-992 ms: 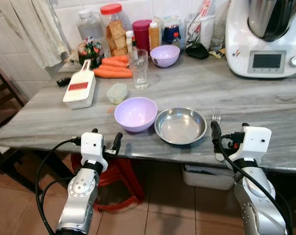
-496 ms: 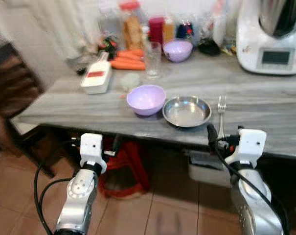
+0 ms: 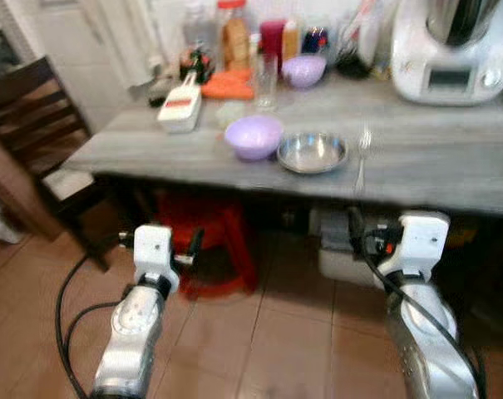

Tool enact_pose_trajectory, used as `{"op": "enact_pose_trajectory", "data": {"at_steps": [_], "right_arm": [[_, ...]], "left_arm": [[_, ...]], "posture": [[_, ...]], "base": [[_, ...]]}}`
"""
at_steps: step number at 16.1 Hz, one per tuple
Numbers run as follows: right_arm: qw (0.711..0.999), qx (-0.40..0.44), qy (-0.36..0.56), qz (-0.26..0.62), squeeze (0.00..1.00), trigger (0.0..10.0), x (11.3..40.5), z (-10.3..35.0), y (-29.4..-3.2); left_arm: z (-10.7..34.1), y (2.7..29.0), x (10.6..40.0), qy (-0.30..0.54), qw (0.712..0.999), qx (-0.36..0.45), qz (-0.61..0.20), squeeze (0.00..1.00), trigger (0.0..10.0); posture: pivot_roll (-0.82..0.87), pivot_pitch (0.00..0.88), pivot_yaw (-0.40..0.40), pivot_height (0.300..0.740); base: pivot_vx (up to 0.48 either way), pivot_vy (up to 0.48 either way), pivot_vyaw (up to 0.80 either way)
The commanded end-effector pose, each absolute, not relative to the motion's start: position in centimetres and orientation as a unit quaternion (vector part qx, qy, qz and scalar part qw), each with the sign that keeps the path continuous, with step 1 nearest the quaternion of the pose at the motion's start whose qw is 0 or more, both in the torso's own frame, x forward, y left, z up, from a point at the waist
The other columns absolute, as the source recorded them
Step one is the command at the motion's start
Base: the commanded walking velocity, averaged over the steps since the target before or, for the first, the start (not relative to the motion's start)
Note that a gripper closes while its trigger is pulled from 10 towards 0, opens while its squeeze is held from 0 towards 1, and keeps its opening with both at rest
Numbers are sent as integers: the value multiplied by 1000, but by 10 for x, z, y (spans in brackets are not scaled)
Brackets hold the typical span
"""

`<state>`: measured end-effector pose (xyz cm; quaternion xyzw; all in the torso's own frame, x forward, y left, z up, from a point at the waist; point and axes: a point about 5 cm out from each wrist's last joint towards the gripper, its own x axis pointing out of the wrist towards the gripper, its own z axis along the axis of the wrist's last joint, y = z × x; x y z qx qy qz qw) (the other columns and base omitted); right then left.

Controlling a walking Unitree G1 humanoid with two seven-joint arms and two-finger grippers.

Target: Setting the table

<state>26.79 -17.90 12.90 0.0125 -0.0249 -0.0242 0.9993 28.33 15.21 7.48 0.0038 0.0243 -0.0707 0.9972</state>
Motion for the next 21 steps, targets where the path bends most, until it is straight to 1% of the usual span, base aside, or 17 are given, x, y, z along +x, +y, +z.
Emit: {"op": "enact_pose_trajectory", "data": {"at_steps": [1,7,9,10,13,14,21], "right_arm": [[999,15,-30,-27,0,10000,269,132,-179],[999,18,-26,-33,0,10000,270,130,-180],[999,18,-26,-34,0,10000,270,129,-179],[999,18,-26,-34,0,10000,271,129,-179],[999,18,-26,-33,0,10000,271,129,-179],[999,18,-26,-33,0,10000,271,129,-179],[999,13,-24,-23,0,10000,273,129,-176]], "left_arm": [[78,156,285,21,997,8,-72,0,10000],[77,156,285,19,997,14,-79,0,10000],[74,157,286,24,996,21,-87,0,10000],[76,157,285,14,994,7,-104,0,10000],[79,151,284,3,991,5,-133,0,10000],[79,151,284,4,991,6,-130,0,10000],[79,148,285,3,991,-8,-137,0,10000]], "posture": [[-95,0,136,740],[-91,0,138,740],[-94,0,140,740],[-95,0,140,740],[-96,0,140,740],[-96,0,139,740],[-95,0,136,740]], "base": [[-356,0,0],[-332,0,0],[0,0,0],[0,0,0],[0,0,0],[0,0,0],[0,-404,0]]}}
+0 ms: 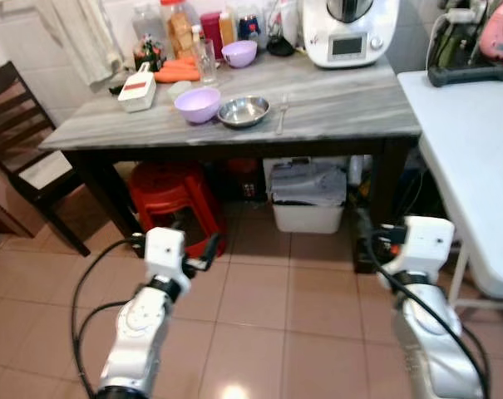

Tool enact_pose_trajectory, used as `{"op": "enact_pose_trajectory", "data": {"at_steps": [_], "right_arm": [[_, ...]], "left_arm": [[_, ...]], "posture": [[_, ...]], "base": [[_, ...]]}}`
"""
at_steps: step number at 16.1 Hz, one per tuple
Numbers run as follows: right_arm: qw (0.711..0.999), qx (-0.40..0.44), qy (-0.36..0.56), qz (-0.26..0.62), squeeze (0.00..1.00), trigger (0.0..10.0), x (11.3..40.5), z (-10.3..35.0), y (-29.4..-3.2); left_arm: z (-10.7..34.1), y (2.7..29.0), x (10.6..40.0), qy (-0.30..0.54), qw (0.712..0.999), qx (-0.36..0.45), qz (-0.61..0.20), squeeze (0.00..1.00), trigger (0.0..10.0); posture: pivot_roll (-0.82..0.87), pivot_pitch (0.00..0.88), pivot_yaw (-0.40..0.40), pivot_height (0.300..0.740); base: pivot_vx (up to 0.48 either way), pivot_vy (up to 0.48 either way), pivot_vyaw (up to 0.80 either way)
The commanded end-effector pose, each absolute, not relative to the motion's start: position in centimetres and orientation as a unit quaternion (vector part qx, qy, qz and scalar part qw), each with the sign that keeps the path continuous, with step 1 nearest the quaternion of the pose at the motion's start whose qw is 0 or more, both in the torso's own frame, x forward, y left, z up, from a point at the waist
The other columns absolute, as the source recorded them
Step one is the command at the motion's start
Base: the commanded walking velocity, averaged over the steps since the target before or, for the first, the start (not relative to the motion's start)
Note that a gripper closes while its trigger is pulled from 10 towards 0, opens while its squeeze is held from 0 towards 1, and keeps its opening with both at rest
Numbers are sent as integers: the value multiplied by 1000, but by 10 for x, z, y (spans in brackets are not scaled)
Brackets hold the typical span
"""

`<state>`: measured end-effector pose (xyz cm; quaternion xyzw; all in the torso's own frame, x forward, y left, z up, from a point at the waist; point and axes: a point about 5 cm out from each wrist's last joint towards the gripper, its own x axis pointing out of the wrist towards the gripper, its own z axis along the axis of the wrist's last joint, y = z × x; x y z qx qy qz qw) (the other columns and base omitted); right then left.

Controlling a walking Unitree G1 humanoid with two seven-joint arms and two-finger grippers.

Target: Setting the table

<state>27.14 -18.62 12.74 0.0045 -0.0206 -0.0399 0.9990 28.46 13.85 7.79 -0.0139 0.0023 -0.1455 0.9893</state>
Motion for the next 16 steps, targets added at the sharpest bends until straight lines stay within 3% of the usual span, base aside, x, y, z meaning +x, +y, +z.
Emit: {"op": "enact_pose_trajectory", "data": {"at_steps": [1,13,16], "right_arm": [[999,12,-23,-20,0,10000,273,128,-176],[998,17,-45,-48,0,10000,271,135,-184],[998,23,-42,-45,0,10000,270,134,-182]], "left_arm": [[78,148,285,4,991,-10,-136,0,10000],[80,147,283,4,987,-20,-157,0,10000],[81,145,283,4,987,-22,-162,0,10000]], "posture": [[-95,0,136,740],[-97,0,144,740],[-98,0,145,740]], "base": [[0,-480,0],[0,-480,0],[0,-480,-456]]}}
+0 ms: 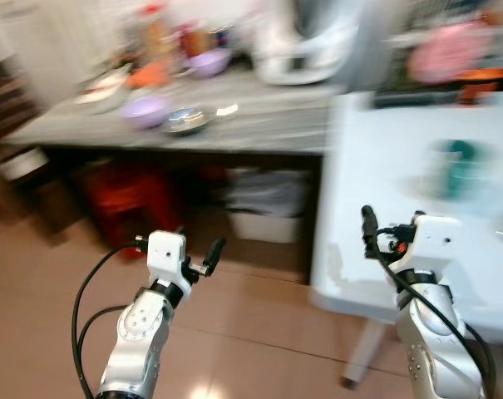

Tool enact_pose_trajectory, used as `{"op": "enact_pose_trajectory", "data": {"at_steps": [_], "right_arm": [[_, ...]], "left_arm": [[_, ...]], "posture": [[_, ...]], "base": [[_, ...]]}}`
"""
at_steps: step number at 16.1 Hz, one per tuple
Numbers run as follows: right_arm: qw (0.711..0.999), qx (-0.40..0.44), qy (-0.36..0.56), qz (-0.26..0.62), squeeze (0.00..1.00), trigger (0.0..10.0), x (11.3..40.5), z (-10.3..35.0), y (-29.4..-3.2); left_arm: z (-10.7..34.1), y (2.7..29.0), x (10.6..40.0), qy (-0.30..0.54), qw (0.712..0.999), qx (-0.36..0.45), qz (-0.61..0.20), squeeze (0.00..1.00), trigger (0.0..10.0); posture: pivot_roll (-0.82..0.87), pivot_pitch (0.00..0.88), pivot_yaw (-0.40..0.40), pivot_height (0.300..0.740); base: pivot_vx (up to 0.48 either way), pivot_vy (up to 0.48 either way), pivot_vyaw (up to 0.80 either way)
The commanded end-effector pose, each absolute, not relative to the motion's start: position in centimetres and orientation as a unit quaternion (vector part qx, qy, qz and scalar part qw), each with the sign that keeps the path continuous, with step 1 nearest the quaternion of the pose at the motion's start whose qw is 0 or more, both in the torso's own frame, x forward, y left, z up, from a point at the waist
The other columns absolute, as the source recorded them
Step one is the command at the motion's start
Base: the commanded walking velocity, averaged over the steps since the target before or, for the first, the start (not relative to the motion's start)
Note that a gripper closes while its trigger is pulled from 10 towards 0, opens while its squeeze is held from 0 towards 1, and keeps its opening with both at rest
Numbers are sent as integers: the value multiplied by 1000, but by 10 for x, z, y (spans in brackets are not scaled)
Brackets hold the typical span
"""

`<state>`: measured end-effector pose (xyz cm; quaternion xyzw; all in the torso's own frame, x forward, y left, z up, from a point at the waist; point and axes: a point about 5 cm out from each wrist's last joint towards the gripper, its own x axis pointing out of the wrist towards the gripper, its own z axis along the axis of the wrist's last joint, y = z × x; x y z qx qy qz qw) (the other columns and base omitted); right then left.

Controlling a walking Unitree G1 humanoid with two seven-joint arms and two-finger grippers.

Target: Setting the table

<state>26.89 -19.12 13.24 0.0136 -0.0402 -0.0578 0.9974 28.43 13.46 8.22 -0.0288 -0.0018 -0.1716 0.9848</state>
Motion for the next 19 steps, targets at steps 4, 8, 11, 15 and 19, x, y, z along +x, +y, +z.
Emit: {"op": "enact_pose_trajectory", "data": {"at_steps": [4,8,11,15,19], "right_arm": [[998,25,-40,-41,0,10000,269,133,-180],[998,24,-37,-40,0,10000,269,132,-180],[999,24,-33,-36,0,10000,269,130,-178],[999,22,-29,-32,0,10000,270,130,-177],[999,15,-6,-36,0,10000,273,125,-177]], "left_arm": [[81,143,282,6,986,-24,-167,0,10000],[81,141,281,7,985,-25,-170,0,10000],[80,140,281,8,985,-32,-172,0,10000],[78,138,280,12,982,-30,-184,0,10000],[79,130,274,2,965,-31,-259,0,10000]], "posture": [[-100,0,147,740],[-101,0,146,740],[-101,0,144,740],[-101,0,138,740],[-99,0,136,740]], "base": [[0,-423,0],[0,-403,0],[0,-261,0],[0,0,0],[0,0,0]]}}
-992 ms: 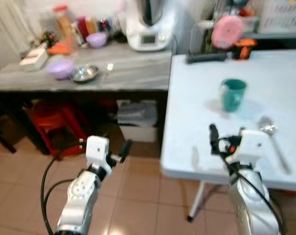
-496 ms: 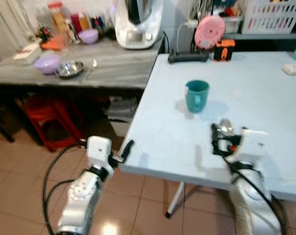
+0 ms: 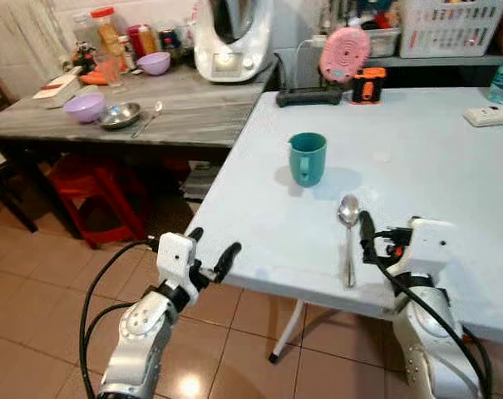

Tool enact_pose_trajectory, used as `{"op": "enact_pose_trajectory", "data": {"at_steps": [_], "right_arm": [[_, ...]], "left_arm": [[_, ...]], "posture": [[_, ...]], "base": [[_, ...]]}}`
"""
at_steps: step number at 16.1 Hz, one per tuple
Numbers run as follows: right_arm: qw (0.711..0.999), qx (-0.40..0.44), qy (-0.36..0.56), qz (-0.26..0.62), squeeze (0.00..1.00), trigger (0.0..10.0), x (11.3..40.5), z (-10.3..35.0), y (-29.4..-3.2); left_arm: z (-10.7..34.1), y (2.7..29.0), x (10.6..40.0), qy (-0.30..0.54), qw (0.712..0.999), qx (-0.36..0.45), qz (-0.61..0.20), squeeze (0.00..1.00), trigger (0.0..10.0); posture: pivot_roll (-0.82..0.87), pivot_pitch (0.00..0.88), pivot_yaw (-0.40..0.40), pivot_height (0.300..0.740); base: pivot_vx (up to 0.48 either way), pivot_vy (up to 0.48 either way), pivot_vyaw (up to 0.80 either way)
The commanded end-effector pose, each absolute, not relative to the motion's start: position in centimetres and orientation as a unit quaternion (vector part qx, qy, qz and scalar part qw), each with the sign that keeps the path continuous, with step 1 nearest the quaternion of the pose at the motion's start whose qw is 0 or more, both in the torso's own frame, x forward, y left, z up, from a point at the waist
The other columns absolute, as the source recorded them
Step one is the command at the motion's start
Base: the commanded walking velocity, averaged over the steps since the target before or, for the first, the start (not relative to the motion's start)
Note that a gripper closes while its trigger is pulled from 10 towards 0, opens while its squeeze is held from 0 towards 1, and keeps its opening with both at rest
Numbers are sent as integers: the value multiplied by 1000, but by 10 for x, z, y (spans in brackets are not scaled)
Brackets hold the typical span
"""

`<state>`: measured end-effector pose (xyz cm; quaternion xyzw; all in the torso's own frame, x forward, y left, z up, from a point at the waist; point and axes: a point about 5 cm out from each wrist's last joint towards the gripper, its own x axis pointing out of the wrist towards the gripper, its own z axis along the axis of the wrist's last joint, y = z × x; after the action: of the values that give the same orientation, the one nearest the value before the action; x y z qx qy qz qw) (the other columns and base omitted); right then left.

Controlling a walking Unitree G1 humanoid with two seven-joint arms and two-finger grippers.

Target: Setting the table

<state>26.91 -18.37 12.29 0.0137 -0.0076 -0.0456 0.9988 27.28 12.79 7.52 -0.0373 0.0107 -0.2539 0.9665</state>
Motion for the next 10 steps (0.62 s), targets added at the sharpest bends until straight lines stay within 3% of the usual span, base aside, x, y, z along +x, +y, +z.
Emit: {"op": "enact_pose_trajectory", "data": {"at_steps": [1,5,10], "right_arm": [[999,10,3,-34,0,10000,274,123,-176],[998,5,51,-25,0,10000,278,112,-170],[994,1,103,-36,0,10000,291,103,-165]], "left_arm": [[80,128,274,1,961,-23,-277,0,10000],[81,115,264,-7,928,3,-373,0,10000],[82,109,263,-14,919,-3,-395,0,10000]], "posture": [[-98,0,134,740],[-98,0,134,740],[-110,1,141,740]], "base": [[0,0,0],[0,0,0],[0,0,0]]}}
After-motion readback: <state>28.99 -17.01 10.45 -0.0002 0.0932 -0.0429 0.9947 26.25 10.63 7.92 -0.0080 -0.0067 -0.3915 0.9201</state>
